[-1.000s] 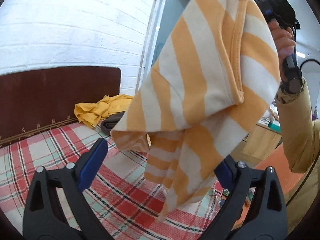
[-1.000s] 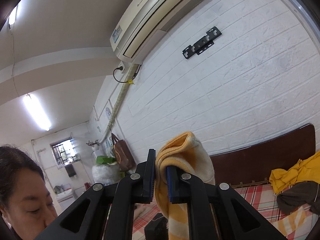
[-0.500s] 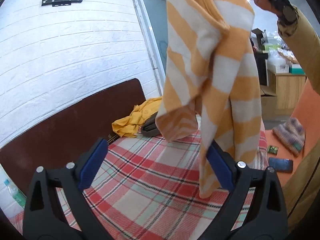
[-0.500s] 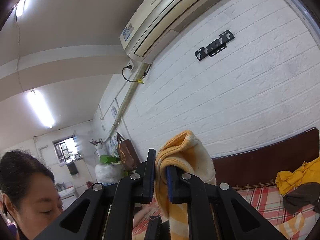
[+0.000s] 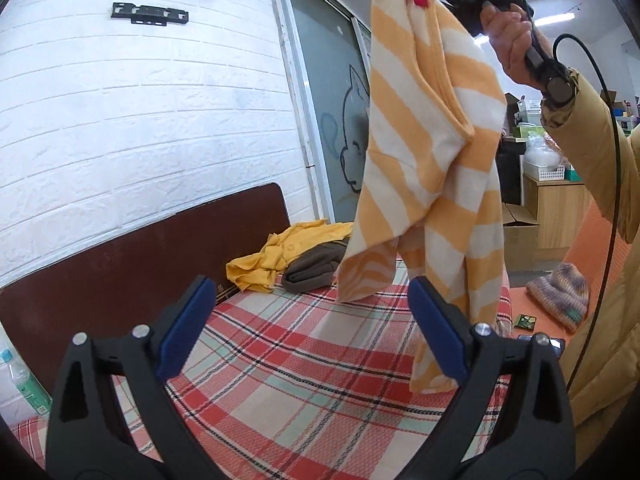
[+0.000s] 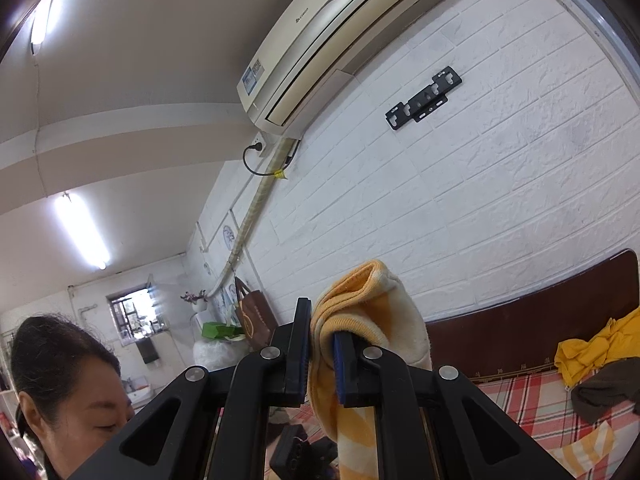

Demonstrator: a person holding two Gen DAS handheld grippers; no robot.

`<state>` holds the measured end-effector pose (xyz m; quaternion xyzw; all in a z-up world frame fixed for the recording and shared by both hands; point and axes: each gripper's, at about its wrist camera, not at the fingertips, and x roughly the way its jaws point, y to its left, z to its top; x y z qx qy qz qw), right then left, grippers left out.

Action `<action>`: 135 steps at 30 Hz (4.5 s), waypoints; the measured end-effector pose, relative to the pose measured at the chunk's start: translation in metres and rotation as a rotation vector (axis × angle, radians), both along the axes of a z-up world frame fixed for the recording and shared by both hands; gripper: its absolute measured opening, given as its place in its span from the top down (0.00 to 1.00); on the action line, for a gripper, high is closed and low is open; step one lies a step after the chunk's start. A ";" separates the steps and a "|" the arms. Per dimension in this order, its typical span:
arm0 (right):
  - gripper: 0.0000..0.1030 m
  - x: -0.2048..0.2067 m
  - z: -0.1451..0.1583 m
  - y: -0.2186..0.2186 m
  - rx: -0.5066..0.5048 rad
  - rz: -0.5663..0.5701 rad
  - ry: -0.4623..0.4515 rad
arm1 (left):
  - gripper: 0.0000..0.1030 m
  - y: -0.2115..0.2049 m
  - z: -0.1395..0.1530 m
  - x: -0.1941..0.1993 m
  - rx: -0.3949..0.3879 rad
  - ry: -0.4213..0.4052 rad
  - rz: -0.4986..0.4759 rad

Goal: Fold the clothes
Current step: 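Lift the striped sweater up off the pile with the right tool, then grasp the hanging sweater edge with the left tool below the right tool, then lay the sweater on the bed with both tools and release it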

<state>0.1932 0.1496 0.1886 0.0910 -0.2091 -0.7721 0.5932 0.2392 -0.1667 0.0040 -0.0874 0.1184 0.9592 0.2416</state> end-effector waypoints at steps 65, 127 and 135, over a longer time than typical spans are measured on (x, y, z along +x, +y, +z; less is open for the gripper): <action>0.77 -0.223 -0.282 -0.258 0.691 -0.034 -0.562 | 0.93 -0.148 -0.090 -0.176 -0.032 -0.649 0.763; 0.29 0.017 -0.273 -0.108 0.723 0.136 -0.050 | 0.21 -0.078 -0.208 -0.003 0.533 -1.047 0.282; 0.20 0.047 -0.326 -0.152 0.929 0.115 -0.063 | 0.70 -0.071 -0.220 -0.024 0.721 -1.035 0.288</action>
